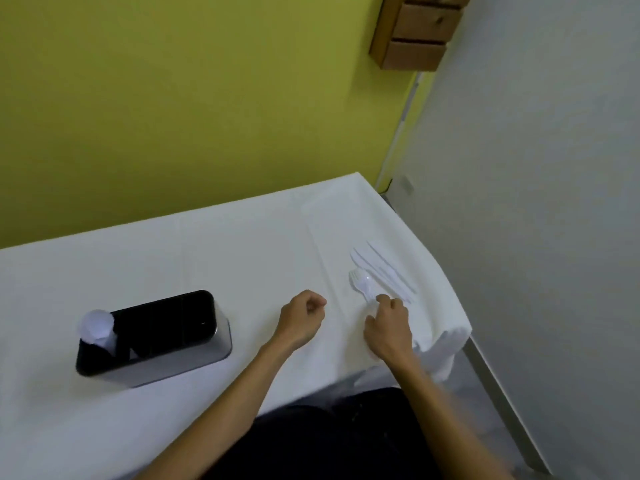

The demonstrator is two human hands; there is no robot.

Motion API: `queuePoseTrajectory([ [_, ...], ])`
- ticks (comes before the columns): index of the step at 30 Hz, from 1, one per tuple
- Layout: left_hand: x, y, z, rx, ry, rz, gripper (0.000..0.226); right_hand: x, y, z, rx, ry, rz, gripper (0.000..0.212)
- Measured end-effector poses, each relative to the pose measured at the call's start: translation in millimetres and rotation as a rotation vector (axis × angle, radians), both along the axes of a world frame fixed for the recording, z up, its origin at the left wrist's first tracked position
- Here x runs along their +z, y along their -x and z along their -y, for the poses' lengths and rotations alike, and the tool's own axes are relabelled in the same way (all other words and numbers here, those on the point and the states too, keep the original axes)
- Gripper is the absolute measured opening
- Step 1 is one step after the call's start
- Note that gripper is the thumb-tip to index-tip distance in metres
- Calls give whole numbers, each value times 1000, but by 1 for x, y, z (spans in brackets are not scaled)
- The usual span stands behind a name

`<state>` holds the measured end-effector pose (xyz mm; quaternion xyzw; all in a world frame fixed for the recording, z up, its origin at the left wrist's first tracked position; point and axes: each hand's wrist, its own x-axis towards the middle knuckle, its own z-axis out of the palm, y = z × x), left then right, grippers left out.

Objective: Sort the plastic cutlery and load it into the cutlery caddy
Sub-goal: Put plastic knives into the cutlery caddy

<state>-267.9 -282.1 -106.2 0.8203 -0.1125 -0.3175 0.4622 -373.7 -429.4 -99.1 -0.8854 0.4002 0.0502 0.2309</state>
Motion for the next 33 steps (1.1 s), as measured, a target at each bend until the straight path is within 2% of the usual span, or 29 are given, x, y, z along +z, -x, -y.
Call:
queuePoseTrajectory([
  [6, -16, 3, 13, 60, -12, -85, 10, -6, 4, 2, 20, 36, -38, 12],
  [13, -4, -6, 37, 169, 69, -228, 41, 6, -2, -21, 145, 70, 76, 13],
  [16, -1, -11, 45, 273, 164, -300, 30, 8, -4, -32, 267, 69, 124, 18],
  [19, 1, -17, 44, 396, 233, -378, 23, 9, -6, -25, 199, 16, 187, 26],
  [21, 0, -20, 40, 459, 248, -417, 18, 8, -8, -13, 95, 44, 145, 30],
  [24, -4, -22, 37, 493, 266, -455, 13, 3, -8, -1, 31, 50, -49, 28],
  [27, -4, -20, 40, 479, 262, -476, 12, 0, -10, 1, 65, -11, -104, 23],
  [31, -3, -17, 47, 443, 227, -464, 23, 2, -13, -10, 144, -36, -132, 6],
  [33, -5, -16, 48, 424, 199, -452, 25, 2, -15, -16, 145, -24, -128, 6],
])
